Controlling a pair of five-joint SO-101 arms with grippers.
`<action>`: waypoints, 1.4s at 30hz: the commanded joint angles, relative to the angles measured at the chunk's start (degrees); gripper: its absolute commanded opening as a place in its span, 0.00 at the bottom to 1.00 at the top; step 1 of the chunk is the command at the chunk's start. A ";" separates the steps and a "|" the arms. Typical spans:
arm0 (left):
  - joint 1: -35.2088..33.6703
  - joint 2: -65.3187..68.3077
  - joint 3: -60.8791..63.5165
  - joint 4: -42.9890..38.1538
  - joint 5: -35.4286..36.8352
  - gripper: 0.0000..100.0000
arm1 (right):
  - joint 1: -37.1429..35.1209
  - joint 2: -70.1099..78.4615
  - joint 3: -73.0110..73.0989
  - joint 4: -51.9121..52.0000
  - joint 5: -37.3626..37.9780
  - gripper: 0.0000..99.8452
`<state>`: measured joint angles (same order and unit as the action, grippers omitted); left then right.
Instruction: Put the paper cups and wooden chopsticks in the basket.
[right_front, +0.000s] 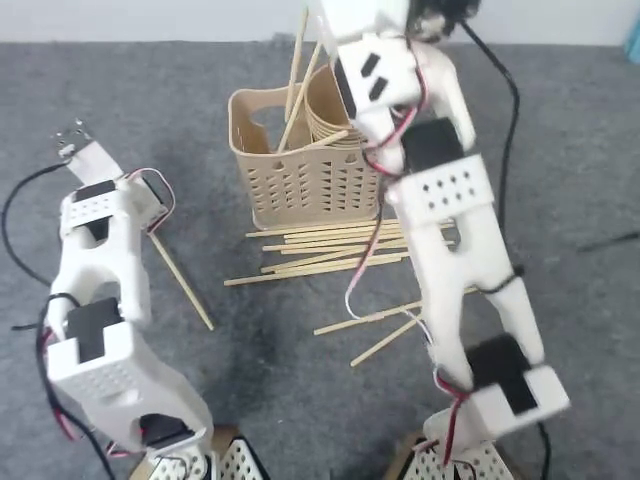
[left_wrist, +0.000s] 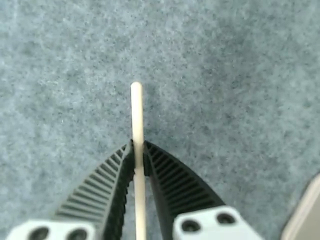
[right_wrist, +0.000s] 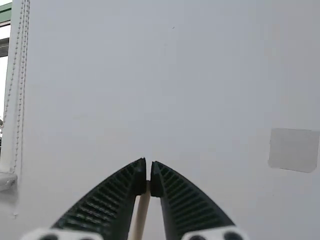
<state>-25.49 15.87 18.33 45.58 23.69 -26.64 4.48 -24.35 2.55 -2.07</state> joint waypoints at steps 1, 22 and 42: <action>0.53 -0.44 -2.51 0.00 0.26 0.01 | 1.01 0.92 -6.24 3.65 -0.70 0.01; 0.62 -0.44 -2.51 0.00 0.26 0.01 | 3.82 0.84 -6.42 33.27 -12.22 0.13; 0.62 -0.44 -2.59 0.00 0.26 0.01 | 1.89 -20.35 -3.25 83.03 -12.31 0.03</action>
<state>-25.49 15.87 18.33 45.58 23.69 -24.26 -12.40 -27.25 75.25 -14.11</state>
